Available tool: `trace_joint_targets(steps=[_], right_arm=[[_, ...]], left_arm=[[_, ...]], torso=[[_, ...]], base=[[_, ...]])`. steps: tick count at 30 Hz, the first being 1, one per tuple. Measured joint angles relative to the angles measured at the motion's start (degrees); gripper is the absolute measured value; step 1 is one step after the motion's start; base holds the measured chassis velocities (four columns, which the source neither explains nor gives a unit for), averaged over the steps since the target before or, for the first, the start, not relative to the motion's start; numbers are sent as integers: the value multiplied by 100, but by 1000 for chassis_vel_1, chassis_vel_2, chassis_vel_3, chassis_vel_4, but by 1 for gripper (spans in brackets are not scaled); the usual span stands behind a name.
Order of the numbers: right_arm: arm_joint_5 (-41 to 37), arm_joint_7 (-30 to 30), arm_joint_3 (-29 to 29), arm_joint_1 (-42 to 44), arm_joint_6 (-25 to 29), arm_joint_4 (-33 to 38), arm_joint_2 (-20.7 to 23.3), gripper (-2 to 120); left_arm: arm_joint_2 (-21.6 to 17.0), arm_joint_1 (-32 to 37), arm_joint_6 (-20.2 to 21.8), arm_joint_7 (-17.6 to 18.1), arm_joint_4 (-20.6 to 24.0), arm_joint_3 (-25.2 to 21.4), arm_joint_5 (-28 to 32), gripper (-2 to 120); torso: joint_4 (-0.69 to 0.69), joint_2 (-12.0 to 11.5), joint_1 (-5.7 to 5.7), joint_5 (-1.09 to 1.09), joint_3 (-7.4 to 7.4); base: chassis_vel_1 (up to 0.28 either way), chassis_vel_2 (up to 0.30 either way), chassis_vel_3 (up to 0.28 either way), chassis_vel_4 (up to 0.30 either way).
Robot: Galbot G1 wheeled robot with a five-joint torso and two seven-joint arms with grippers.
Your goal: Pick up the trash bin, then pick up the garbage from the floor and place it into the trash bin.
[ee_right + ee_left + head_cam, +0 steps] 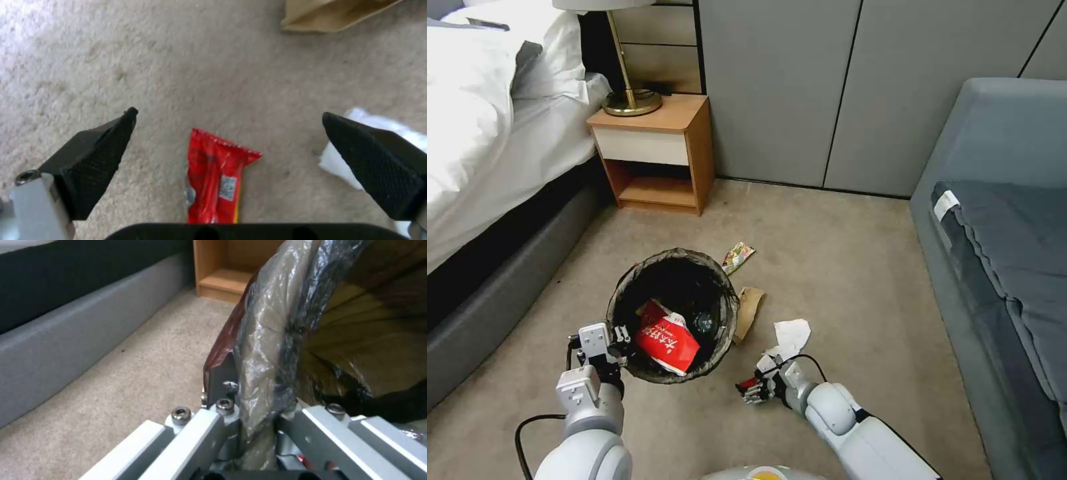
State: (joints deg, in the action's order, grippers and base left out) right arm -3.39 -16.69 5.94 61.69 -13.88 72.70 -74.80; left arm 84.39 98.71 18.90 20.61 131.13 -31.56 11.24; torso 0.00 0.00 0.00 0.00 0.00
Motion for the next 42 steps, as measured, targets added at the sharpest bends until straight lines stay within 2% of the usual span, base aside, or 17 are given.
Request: trace_joint_targets(steps=[15,19,22,42], right_arm=[[243,4,-23,126,201,-461,-120,100],[254,4,-63,158,236,-468,-99,96],[269,9,-95,185,282,-481,-84,82],[312,8,-185,223,442,-603,-115,38]], left_arm=[[-1,-13,3,13,-36,-28,32,0],[5,-2,3,18,-35,-25,31,0],[8,7,3,19,-24,-12,28,0],[-10,40,1,21,5,-8,17,0]], torso=[[1,0,-1,1,-1],[2,0,-1,0,-1],[-2,1,-1,-5,-2],[2,3,-1,-4,-2]], base=[[0,0,0,0],[0,0,0,0],[0,0,0,0],[0,0,0,0]])
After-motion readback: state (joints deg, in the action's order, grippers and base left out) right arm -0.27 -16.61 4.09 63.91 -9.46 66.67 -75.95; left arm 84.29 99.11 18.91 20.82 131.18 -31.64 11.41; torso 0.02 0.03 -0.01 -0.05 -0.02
